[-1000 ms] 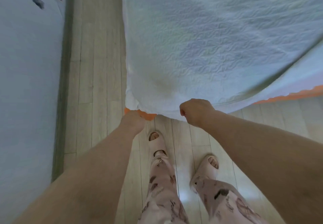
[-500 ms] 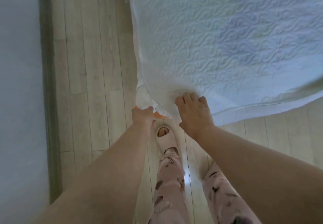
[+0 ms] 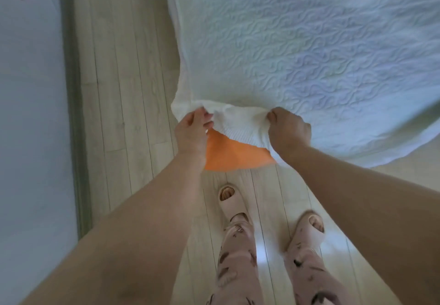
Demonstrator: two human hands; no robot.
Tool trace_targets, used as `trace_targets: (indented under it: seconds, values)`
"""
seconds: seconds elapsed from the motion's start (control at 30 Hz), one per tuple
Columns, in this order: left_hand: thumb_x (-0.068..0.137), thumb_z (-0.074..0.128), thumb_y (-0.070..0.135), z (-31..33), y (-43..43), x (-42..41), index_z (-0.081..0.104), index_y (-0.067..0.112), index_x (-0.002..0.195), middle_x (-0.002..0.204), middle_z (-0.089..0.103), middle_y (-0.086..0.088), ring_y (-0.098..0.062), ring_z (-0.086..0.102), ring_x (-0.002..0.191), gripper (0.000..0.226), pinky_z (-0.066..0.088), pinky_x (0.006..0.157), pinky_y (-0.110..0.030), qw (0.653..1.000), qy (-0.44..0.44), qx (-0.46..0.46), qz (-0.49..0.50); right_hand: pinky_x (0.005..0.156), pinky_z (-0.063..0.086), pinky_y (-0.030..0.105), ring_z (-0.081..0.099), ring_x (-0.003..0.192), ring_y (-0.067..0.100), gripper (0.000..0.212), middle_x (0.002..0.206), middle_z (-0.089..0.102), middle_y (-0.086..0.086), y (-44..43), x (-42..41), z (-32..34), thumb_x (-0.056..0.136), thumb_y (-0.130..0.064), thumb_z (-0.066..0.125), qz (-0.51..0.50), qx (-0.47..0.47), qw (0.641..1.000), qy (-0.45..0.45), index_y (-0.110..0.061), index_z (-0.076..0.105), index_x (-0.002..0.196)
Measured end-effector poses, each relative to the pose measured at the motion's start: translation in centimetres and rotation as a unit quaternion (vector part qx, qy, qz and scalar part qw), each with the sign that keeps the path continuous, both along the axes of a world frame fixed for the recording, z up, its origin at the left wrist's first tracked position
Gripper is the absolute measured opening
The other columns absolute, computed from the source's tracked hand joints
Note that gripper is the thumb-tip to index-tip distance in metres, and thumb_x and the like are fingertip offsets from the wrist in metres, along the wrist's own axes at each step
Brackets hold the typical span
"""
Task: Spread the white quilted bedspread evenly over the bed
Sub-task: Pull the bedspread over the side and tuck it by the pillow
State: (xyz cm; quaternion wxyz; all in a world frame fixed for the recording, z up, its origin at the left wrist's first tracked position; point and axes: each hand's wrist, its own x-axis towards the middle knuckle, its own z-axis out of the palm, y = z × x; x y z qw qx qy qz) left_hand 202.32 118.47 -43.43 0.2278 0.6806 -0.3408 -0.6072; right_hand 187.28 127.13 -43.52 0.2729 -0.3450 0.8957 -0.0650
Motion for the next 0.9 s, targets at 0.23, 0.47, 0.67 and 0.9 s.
trace_targets:
  seconds: [0.23, 0.47, 0.67, 0.9]
  values:
    - [0.089, 0.054, 0.026, -1.3, -0.1, -3.4, 0.059, 0.016, 0.082, 0.093, 0.064, -0.006, -0.029, 0.063, 0.104, 0.013, 0.052, 0.097, -0.046, 0.966, -0.142, 0.11, -0.184, 0.097, 0.041, 0.038, 0.054, 0.118, 0.034, 0.034, 0.125, 0.06, 0.015, -2.3, -4.7, 2.0, 0.099, -0.026, 0.036, -0.192, -0.025, 0.979, -0.069, -0.013, 0.059, 0.12]
    - [0.097, 0.052, 0.026, -1.2, 1.6, -7.3, 0.052, 0.014, 0.115, 0.102, 0.055, 0.0, -0.018, 0.06, 0.107, 0.021, 0.055, 0.086, -0.039, 0.971, 0.028, 0.22, -0.083, 0.075, 0.037, 0.03, 0.059, 0.101, 0.031, 0.032, 0.111, 0.065, 0.014, -2.1, -7.0, 2.1, 0.099, -0.025, 0.033, -0.209, -0.08, 0.969, -0.1, -0.011, 0.061, 0.103]
    - [0.092, 0.059, 0.025, -1.3, 1.7, -8.1, 0.058, 0.019, 0.111, 0.088, 0.055, 0.012, -0.01, 0.056, 0.09, 0.02, 0.047, 0.093, -0.03, 0.996, 0.012, 0.085, -0.027, 0.074, 0.038, 0.03, 0.059, 0.101, 0.03, 0.032, 0.107, 0.064, 0.011, -1.7, -7.9, 1.9, 0.1, -0.026, 0.033, -0.19, -0.101, 0.973, -0.083, -0.01, 0.061, 0.104]
    - [0.091, 0.048, 0.014, -0.2, 2.3, -2.3, 0.057, 0.011, 0.086, 0.086, 0.059, -0.004, -0.023, 0.057, 0.086, 0.011, 0.048, 0.076, -0.034, 0.99, -0.128, 0.033, 0.05, 0.07, 0.035, 0.028, 0.054, 0.083, 0.019, 0.026, 0.079, 0.056, -0.004, 0.3, -4.9, 2.9, 0.099, -0.032, 0.041, -0.031, -0.101, 0.985, -0.137, -0.017, 0.061, 0.096]
